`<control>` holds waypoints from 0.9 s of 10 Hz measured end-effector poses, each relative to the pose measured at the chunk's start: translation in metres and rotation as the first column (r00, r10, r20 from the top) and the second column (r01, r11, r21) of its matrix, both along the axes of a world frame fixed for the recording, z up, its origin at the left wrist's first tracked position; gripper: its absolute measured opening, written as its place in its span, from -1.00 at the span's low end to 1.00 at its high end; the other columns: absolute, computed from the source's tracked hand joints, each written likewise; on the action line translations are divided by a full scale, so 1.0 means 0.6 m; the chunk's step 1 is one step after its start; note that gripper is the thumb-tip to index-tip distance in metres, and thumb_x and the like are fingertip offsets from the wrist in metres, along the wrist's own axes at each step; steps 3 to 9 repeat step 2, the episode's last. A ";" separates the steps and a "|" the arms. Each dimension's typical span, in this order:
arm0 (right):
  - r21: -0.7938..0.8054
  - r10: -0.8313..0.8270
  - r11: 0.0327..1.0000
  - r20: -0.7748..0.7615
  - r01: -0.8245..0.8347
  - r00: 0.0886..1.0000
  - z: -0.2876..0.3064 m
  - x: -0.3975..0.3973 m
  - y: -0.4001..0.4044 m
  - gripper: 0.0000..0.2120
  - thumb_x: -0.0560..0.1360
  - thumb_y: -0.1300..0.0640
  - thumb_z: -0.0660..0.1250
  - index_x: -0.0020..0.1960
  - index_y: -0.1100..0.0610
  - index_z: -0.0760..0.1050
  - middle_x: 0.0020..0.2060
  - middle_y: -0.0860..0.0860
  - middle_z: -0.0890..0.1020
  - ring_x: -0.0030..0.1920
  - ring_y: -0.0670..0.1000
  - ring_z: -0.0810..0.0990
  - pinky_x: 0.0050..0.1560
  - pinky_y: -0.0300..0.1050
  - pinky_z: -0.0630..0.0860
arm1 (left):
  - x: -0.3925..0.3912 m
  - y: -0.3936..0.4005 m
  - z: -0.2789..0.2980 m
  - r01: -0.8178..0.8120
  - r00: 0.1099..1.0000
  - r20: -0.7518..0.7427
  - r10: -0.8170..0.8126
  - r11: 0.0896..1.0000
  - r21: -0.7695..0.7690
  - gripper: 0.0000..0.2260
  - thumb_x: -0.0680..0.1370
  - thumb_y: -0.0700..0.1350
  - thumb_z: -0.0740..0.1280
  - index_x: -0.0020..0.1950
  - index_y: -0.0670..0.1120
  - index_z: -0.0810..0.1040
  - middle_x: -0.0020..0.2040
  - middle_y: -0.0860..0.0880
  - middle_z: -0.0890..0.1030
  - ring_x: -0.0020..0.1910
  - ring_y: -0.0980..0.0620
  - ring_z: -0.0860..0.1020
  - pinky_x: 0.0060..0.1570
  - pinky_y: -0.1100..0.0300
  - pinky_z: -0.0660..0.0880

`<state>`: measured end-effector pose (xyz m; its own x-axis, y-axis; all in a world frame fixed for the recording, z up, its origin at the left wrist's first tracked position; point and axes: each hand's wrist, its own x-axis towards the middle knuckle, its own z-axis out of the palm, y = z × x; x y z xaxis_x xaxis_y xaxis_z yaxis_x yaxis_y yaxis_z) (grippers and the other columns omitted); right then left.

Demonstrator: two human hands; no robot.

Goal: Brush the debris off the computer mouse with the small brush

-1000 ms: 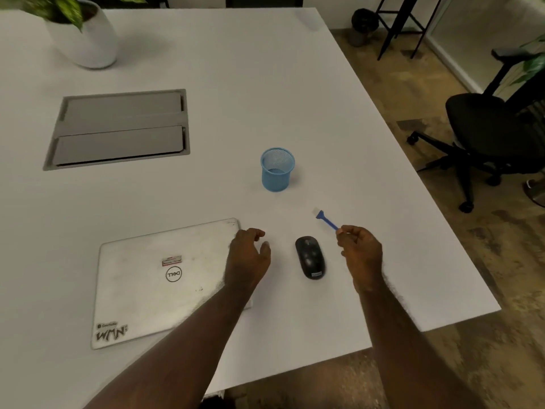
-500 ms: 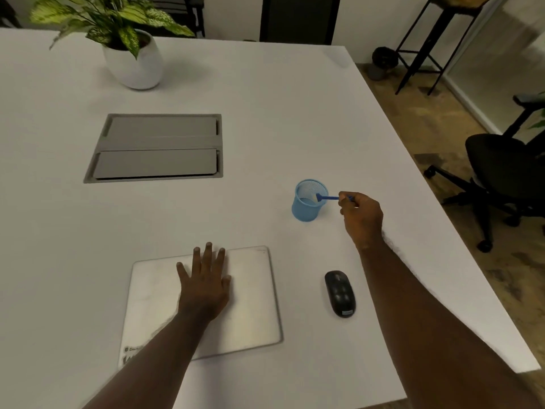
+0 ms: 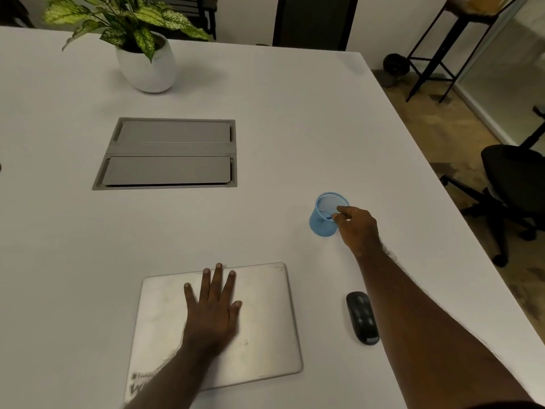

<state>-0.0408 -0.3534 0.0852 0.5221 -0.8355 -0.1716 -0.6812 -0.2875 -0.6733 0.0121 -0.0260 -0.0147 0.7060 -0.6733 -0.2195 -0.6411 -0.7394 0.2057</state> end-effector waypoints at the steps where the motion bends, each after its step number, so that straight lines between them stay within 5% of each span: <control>1: -0.023 0.001 1.000 0.011 -0.001 1.000 0.007 -0.008 0.001 -0.63 0.57 0.11 0.36 0.34 0.20 0.54 0.27 0.14 0.62 0.30 0.13 0.56 0.26 -0.12 0.44 | 0.001 0.001 0.002 0.004 1.000 -0.002 -0.004 1.000 0.001 -0.42 0.61 0.14 -0.17 0.53 -0.09 0.22 0.56 -0.18 0.17 0.51 -0.26 0.17 0.33 -0.44 0.16; 9: -0.039 -0.027 0.999 0.018 0.028 0.999 0.021 -0.026 0.003 -0.64 0.57 0.11 0.37 0.33 0.19 0.55 0.25 0.13 0.62 0.29 0.13 0.56 0.23 -0.13 0.43 | -0.004 -0.001 0.007 -0.025 1.000 -0.002 0.025 1.000 -0.006 -0.40 0.61 0.13 -0.20 0.51 -0.11 0.29 0.53 -0.20 0.23 0.49 -0.28 0.24 0.30 -0.44 0.22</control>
